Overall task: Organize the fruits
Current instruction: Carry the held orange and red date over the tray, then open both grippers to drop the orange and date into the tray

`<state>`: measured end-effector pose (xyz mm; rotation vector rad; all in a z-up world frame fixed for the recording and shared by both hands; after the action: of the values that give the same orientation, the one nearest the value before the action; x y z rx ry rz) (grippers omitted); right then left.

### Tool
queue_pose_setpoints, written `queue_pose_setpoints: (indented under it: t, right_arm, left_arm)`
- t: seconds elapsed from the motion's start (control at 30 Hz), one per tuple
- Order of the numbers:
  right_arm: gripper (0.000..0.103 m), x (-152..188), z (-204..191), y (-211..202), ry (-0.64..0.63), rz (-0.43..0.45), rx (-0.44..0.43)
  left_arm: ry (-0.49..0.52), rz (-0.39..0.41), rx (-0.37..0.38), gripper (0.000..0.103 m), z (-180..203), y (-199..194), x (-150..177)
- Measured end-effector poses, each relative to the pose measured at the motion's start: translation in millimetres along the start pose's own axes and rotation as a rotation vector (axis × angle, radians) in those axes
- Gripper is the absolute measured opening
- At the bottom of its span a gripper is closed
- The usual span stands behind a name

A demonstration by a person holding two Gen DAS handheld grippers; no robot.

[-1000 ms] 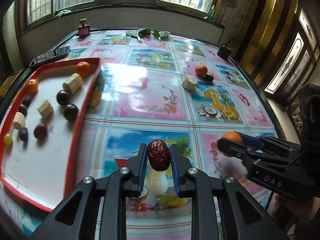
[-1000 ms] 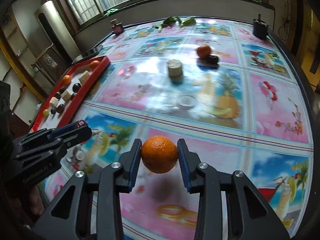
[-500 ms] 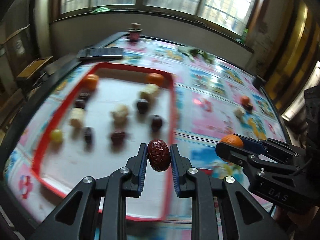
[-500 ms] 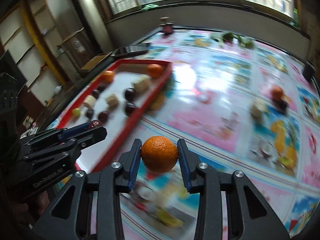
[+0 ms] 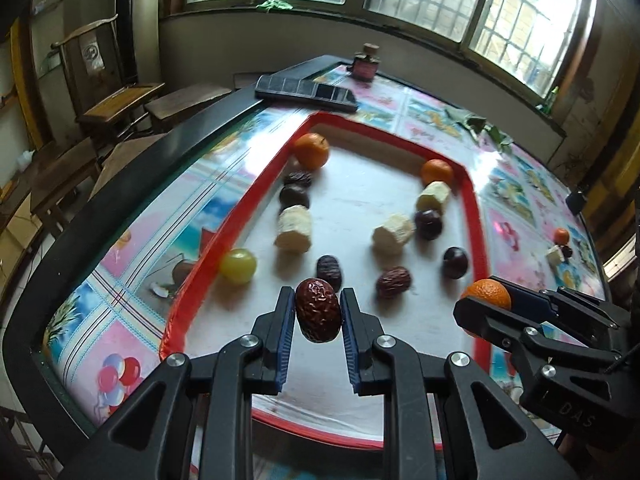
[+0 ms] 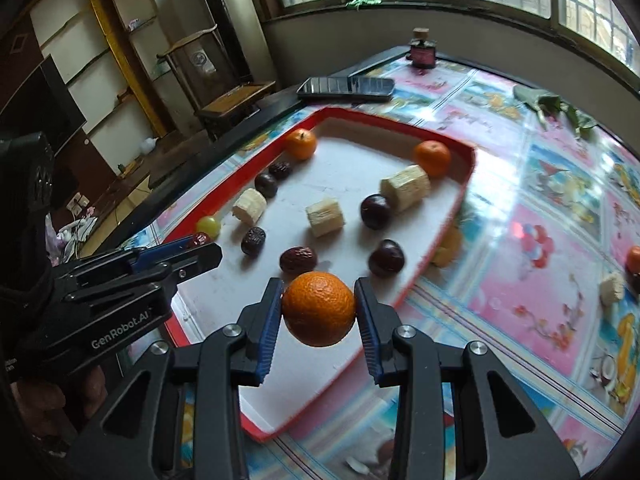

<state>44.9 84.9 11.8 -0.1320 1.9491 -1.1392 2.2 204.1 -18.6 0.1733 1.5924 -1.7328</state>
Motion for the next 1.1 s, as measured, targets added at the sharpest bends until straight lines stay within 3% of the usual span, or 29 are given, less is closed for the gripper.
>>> queue_pose_setpoints:
  t: [0.7,0.87,1.0,1.1]
  right_arm:
    - [0.039,2.5,-7.9,41.3,-0.037,-0.089,0.007]
    - [0.039,1.2,-8.5,42.7,-0.042,-0.096,0.016]
    - [0.04,1.1,-8.8,42.7,-0.042,-0.103,0.024]
    - [0.046,1.2,-7.6,42.1,-0.038,-0.105,0.043]
  left_arm:
    - [-0.019,-0.059,-0.036,0.022,-10.8,23.8,3.8]
    - [-0.028,-0.064,-0.041,0.046,-10.5,23.3,4.3]
    - [-0.038,-0.069,-0.051,0.052,-12.2,22.8,5.4]
    - [-0.058,-0.074,-0.061,0.062,-16.8,22.0,5.7]
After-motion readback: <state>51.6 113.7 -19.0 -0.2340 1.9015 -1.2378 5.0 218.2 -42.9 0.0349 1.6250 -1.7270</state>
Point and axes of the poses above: each gripper's, at about its wrist camera, not at the fingertips, and y roughly the way its jaws point, z to its right, x to its underside, the point moved 4 cm from there along y, roughly the way its jaws point, and after that the axes turned 6 degrees about -y, right-handed, at the moved point
